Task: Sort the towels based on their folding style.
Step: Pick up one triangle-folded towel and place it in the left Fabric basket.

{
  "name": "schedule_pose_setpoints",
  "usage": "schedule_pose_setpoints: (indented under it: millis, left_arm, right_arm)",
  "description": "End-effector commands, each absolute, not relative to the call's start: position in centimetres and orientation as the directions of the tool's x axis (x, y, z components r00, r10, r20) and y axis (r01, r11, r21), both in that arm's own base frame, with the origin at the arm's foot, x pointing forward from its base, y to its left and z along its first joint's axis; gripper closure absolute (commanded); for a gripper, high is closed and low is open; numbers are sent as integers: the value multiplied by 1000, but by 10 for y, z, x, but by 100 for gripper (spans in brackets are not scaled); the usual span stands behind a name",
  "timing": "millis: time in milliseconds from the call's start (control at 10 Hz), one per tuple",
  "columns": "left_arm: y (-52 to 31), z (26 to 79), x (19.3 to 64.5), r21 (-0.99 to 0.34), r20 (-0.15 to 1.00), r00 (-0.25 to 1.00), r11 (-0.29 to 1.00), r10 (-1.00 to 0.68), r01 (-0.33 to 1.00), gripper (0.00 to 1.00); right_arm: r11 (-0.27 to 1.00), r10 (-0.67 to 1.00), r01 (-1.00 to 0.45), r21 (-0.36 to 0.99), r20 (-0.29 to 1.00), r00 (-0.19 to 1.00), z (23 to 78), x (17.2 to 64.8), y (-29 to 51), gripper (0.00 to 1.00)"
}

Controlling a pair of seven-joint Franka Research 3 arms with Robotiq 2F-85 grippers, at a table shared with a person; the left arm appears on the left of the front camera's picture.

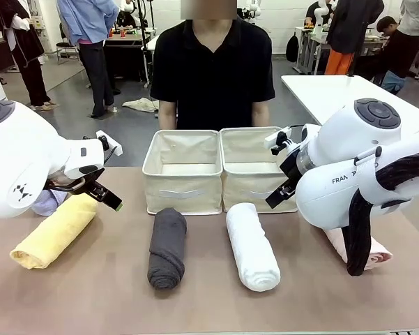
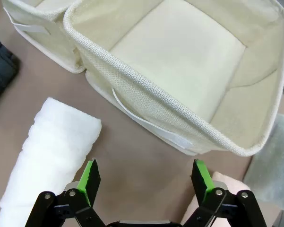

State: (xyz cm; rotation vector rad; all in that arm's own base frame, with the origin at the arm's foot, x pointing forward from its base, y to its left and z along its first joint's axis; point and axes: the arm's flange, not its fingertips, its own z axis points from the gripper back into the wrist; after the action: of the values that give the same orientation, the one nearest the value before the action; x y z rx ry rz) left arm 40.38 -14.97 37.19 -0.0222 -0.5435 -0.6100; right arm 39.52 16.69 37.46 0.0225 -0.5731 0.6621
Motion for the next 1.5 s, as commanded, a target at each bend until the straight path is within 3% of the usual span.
schedule_pose_setpoints:
  millis: [0,100,400,800,900,1000,1400]
  left_arm:
    - [-150,372,404,137,491,684,824,-539,550,0]
    - [-150,372,404,137,491,684,824,-539,550,0]
    - [-136,494,383,79,410,652,737,-638,672,0]
    - [-133,627,343,181,389,631,727,-671,662,0]
    - [-132,632,336,217,407,631,741,-661,635,0]
    - [-129,618,338,134,398,633,725,-664,676,0]
    - [-129,618,338,134,398,633,725,-664,676,0]
  right_arm:
    - [794,575,-587,-158,510,640,375,395,167,0]
    - [814,552,-561,-152,502,665,397,390,171,0]
    - [779,620,-586,-224,412,667,518,349,185,0]
    - [819,570,-508,-266,467,676,647,290,183,0]
    - [831,556,-471,-296,478,680,650,285,180,0]
    - [795,602,-544,-266,457,655,644,285,179,0]
    - [795,602,-544,-266,457,655,644,285,179,0]
